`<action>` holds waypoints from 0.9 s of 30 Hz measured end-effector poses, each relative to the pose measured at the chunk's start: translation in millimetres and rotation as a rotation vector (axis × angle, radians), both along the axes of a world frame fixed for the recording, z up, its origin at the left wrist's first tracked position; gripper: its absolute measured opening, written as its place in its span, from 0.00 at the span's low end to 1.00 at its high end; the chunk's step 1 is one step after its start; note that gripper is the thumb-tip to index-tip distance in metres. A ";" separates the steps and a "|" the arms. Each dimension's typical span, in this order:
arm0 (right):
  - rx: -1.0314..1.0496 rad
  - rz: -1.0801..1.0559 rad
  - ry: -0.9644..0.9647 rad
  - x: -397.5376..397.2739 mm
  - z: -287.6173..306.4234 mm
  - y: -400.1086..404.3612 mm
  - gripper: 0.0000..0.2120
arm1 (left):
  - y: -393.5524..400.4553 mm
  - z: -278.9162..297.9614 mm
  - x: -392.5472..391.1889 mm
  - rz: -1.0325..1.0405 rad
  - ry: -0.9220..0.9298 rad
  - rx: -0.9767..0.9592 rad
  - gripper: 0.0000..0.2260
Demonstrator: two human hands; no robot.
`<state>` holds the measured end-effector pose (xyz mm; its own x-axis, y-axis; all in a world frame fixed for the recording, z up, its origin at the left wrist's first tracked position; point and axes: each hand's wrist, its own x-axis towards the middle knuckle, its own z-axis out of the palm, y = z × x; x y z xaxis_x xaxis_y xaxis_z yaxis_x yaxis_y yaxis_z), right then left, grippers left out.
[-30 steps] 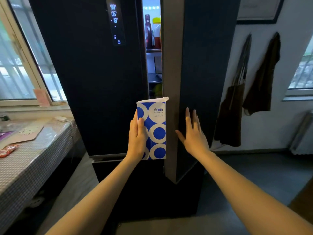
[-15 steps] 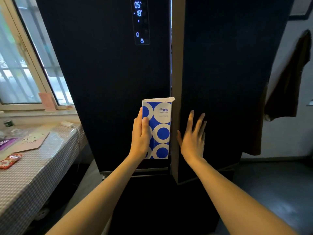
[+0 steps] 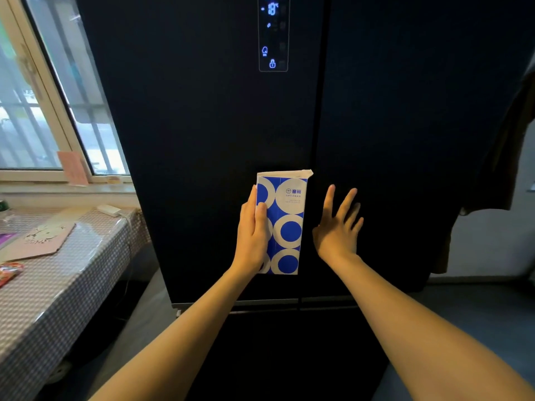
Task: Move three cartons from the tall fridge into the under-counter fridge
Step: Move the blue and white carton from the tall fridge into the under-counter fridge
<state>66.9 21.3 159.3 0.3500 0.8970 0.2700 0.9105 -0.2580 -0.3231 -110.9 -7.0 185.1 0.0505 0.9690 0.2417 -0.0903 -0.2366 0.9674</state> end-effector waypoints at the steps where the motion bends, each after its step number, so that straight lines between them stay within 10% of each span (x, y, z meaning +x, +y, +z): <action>1: -0.010 -0.011 -0.001 -1.8 0.6 0.7 0.56 | 1.3 -0.3 0.3 -0.003 -0.001 -0.001 0.35; 9: -0.025 0.039 -0.069 14.7 2.1 -11.4 0.55 | 7.7 -4.5 8.1 -0.012 0.008 -0.005 0.29; 14: 0.278 0.103 -0.004 43.6 -2.1 -26.0 0.31 | 8.0 -9.9 24.0 -0.038 0.003 -0.009 0.25; 27: 0.367 0.190 0.661 154.8 0.0 -79.6 0.29 | -20.4 -27.5 184.0 -0.171 0.108 0.060 0.24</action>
